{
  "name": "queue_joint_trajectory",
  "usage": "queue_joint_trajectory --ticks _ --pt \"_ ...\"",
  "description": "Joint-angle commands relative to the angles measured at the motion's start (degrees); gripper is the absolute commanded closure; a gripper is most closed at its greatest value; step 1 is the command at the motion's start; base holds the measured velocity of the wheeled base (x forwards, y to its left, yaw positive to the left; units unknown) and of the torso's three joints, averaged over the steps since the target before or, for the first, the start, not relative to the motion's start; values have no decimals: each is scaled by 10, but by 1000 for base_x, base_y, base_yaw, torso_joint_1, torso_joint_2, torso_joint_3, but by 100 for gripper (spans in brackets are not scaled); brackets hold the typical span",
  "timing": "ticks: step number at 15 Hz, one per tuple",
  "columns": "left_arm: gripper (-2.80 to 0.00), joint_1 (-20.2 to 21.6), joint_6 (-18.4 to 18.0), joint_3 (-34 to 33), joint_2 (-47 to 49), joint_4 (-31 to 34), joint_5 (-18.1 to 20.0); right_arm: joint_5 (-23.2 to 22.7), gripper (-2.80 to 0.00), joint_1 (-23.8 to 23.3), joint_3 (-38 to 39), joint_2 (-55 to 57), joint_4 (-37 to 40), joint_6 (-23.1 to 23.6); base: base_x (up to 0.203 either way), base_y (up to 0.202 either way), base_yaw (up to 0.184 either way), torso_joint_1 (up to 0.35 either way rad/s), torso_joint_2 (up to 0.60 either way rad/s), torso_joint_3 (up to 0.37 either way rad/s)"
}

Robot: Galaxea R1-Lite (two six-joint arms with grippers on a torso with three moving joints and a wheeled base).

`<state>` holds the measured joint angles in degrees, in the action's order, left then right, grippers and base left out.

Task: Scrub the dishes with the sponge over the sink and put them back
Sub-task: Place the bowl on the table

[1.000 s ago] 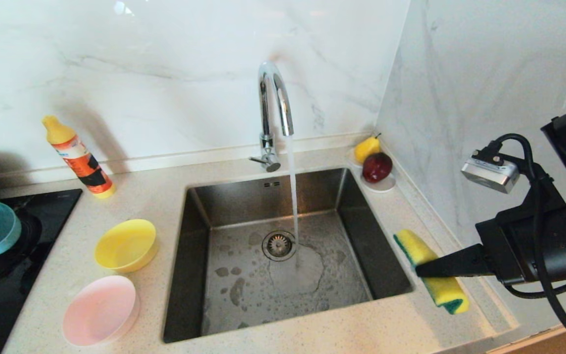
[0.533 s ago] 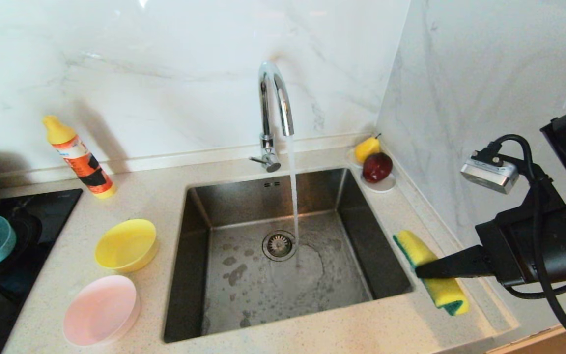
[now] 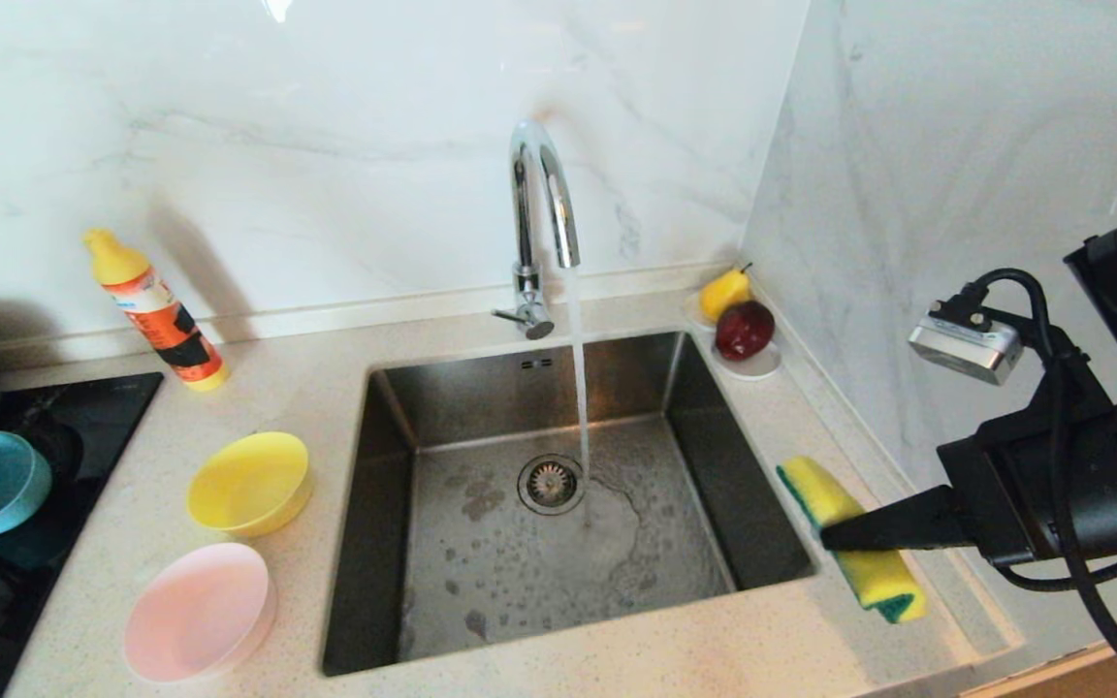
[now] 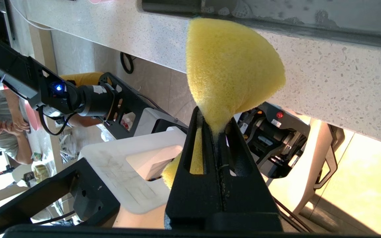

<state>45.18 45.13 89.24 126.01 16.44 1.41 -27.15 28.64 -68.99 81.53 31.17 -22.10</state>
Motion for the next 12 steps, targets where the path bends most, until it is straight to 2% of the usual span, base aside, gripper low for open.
queue_joint_trajectory --ticks 1,4,5,9,12 --pt "0 0 14 21 2 22 17 -2 0 0 1 -1 2 -1 0 0 0 0 0 0" --pt "0 0 16 25 1 30 18 -1 0 0 1 -3 4 0 0 0 0 0 0 0" --pt "-280 1 15 25 0 30 18 -1 0 0 3 -3 3 0 0 0 0 0 0 0" --pt "-280 1 17 34 -4 29 18 -1 0 0 7 -4 1 0 0 0 0 0 0 0" --pt "-280 1 16 30 -46 29 19 -1 0 2 8 -6 2 0 0 0 0 0 0 0"
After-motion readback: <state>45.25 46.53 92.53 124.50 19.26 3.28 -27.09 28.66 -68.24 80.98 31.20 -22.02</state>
